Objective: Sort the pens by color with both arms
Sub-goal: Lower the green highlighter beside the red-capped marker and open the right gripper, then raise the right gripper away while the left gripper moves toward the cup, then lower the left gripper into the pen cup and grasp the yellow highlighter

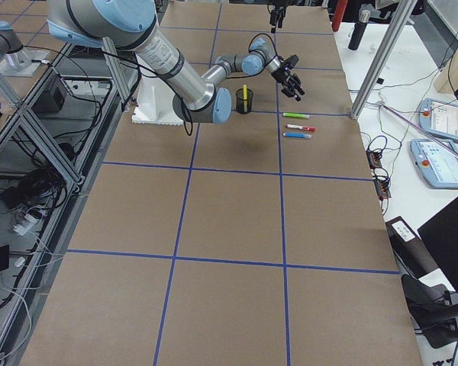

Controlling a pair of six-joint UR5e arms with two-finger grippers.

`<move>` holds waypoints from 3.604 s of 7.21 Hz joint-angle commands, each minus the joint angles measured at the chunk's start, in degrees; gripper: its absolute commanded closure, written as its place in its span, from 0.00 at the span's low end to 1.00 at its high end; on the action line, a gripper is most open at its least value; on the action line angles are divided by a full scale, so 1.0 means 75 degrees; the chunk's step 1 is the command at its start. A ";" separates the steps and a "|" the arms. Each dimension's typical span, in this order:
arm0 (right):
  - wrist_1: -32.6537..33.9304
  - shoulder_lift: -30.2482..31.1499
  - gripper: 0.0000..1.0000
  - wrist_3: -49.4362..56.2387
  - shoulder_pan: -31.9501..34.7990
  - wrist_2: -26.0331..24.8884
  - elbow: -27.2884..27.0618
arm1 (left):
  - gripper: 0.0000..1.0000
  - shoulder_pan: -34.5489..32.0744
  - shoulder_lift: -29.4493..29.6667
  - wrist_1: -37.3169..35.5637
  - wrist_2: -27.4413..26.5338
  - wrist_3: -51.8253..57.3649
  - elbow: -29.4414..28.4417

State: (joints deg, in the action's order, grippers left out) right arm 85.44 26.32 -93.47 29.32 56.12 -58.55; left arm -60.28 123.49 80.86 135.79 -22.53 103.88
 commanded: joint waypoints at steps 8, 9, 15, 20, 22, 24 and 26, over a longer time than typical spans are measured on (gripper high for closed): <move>0.1185 0.1783 0.01 0.4052 0.2756 0.8436 -0.2955 | 0.01 0.0991 0.0807 -0.0082 -0.0106 -0.2279 0.0001; 0.2319 0.2240 0.01 0.5220 0.2921 0.8849 -0.3903 | 0.01 0.1319 0.1041 -0.0105 -0.0094 -0.2432 -0.0278; 0.4217 0.3251 0.01 0.6918 0.3238 0.9275 -0.5715 | 0.28 0.2493 0.2133 -0.0328 -0.0012 -0.2468 -0.1955; 0.4206 0.3581 0.01 0.6955 0.3122 0.9310 -0.6186 | 0.33 0.3055 0.2203 -0.0316 -0.0094 -0.2503 -0.2495; 0.4206 0.3569 0.01 0.6955 0.3098 0.9298 -0.6186 | 0.37 0.3127 0.2203 -0.0293 -0.0129 -0.2504 -0.2530; 0.4206 0.3569 0.01 0.6955 0.3087 0.9298 -0.6186 | 0.40 0.3127 0.2215 -0.0246 -0.0129 -0.2503 -0.2612; 0.4206 0.3569 0.01 0.6955 0.3075 0.9298 -0.6174 | 0.50 0.3127 0.2261 -0.0211 -0.0129 -0.2492 -0.2740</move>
State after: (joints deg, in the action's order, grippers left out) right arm 116.98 53.09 -41.34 52.45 125.86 -104.93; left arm -36.83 140.18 79.13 134.83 -41.25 83.98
